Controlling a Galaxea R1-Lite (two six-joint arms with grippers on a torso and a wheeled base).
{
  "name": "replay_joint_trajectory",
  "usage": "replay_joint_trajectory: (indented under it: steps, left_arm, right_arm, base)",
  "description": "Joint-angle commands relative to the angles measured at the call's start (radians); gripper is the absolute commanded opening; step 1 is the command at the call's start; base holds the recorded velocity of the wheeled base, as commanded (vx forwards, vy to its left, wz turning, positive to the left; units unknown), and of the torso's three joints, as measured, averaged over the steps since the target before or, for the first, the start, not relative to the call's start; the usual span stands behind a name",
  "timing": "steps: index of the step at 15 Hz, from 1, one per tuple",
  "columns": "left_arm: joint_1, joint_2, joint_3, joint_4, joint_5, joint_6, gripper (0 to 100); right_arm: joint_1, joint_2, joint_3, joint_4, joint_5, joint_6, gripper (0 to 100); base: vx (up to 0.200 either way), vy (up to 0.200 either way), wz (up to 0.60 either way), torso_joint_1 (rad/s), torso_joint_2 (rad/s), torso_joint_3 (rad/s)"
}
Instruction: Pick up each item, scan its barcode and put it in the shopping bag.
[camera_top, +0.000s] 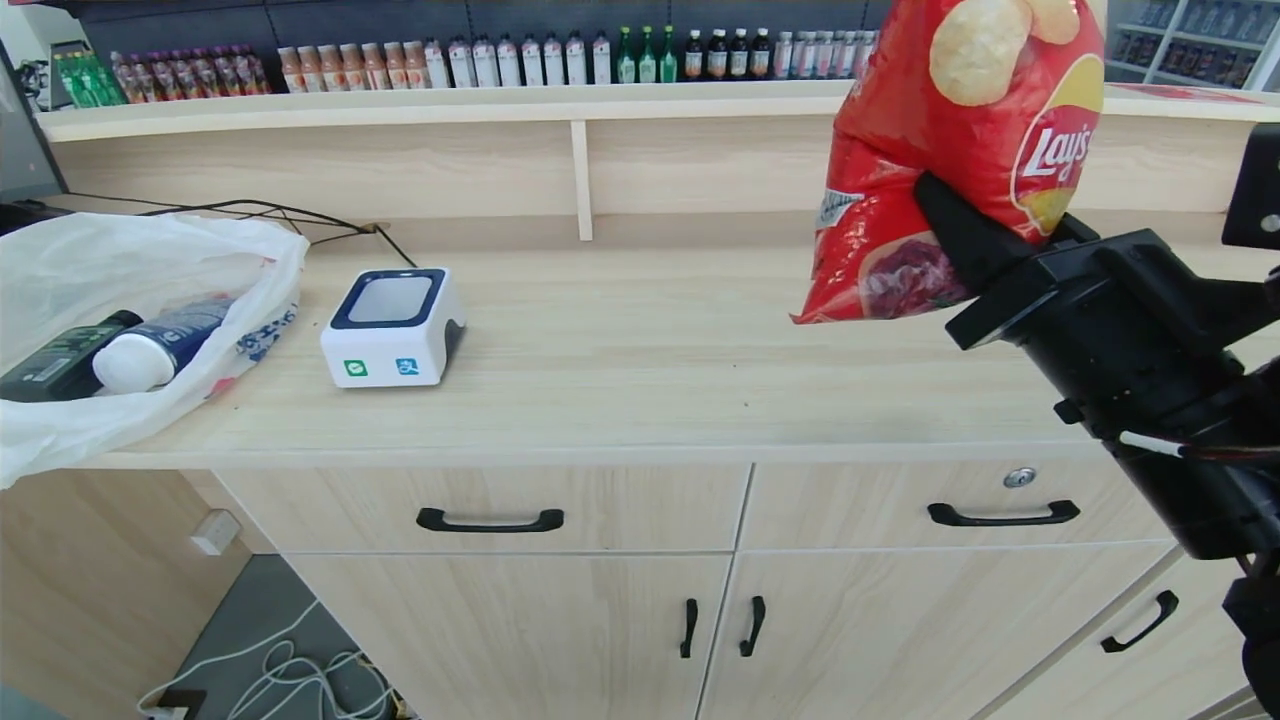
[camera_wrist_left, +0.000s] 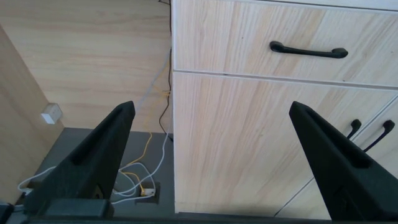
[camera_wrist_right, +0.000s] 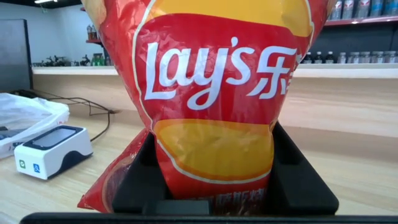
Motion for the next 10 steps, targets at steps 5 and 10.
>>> replay_joint_trajectory:
  steps: [5, 10]
  left_arm:
    - [0.0, 0.0, 0.0, 0.001, 0.001, -0.004, 100]
    - [0.0, 0.0, 0.0, 0.001, 0.001, -0.004, 100]
  right_arm:
    - [0.004, 0.005, 0.004, -0.005, 0.0, -0.001, 0]
    - [0.004, 0.004, 0.015, -0.007, 0.0, -0.001, 0]
  base:
    - [0.0, 0.2, 0.0, 0.007, 0.0, 0.005]
    - [0.0, 0.2, 0.0, 0.002, 0.0, 0.0]
